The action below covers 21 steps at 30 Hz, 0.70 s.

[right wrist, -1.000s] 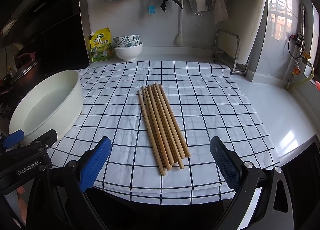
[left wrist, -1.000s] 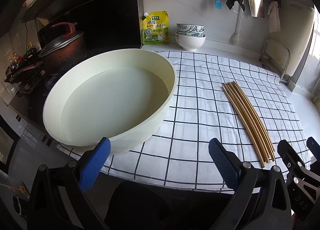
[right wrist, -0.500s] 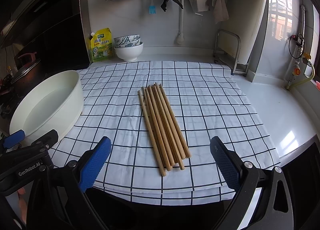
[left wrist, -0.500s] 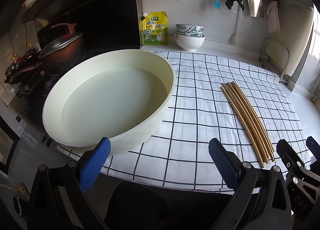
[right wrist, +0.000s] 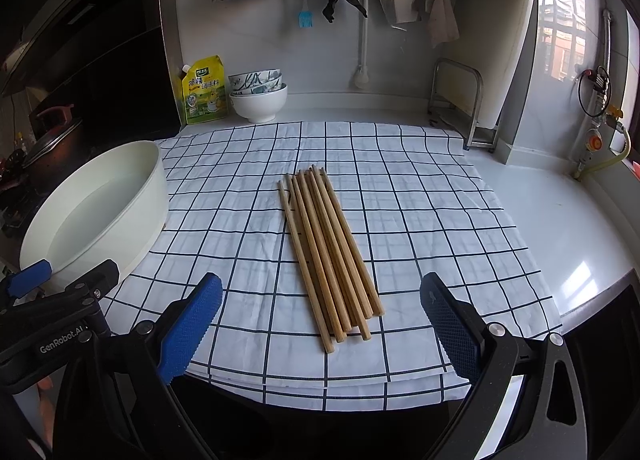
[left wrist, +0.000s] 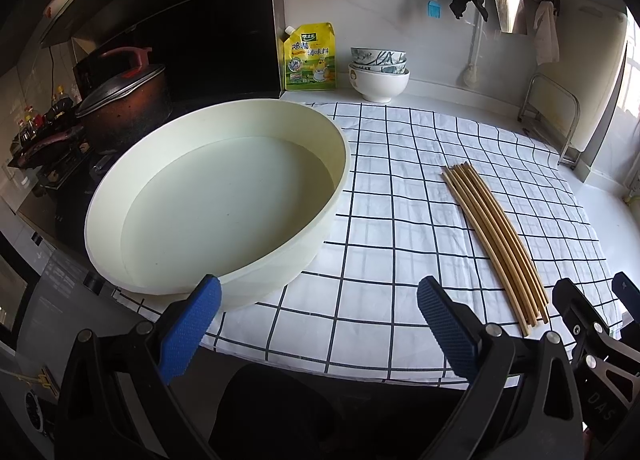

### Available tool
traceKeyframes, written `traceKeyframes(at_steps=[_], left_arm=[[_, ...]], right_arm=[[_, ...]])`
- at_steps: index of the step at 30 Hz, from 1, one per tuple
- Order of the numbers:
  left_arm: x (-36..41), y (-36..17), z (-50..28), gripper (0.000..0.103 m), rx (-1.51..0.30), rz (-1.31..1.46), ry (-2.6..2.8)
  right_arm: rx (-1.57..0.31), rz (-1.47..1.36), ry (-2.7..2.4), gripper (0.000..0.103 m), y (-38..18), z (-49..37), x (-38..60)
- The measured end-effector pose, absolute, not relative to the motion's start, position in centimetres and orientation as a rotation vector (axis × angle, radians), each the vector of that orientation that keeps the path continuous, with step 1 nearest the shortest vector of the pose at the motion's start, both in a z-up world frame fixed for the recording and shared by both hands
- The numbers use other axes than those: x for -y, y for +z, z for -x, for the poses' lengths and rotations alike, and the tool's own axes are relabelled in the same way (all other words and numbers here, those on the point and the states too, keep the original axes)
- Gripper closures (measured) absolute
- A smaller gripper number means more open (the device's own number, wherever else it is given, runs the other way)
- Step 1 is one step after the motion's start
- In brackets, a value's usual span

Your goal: Organize utensils

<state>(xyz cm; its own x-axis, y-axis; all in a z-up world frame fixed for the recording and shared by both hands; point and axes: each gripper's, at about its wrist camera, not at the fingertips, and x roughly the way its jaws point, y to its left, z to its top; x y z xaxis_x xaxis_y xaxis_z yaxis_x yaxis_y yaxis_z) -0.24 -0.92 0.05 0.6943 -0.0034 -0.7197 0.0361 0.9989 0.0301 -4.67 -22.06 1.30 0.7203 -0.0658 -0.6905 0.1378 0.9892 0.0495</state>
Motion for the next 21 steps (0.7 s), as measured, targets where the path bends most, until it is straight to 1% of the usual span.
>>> traceKeyframes(at_steps=[21], left_arm=[[2.0, -0.8, 0.1, 0.006, -0.82, -0.044, -0.042]], right_arm=[[-0.783, -0.143, -0.068, 0.008, 0.8, 4.4, 23.0]])
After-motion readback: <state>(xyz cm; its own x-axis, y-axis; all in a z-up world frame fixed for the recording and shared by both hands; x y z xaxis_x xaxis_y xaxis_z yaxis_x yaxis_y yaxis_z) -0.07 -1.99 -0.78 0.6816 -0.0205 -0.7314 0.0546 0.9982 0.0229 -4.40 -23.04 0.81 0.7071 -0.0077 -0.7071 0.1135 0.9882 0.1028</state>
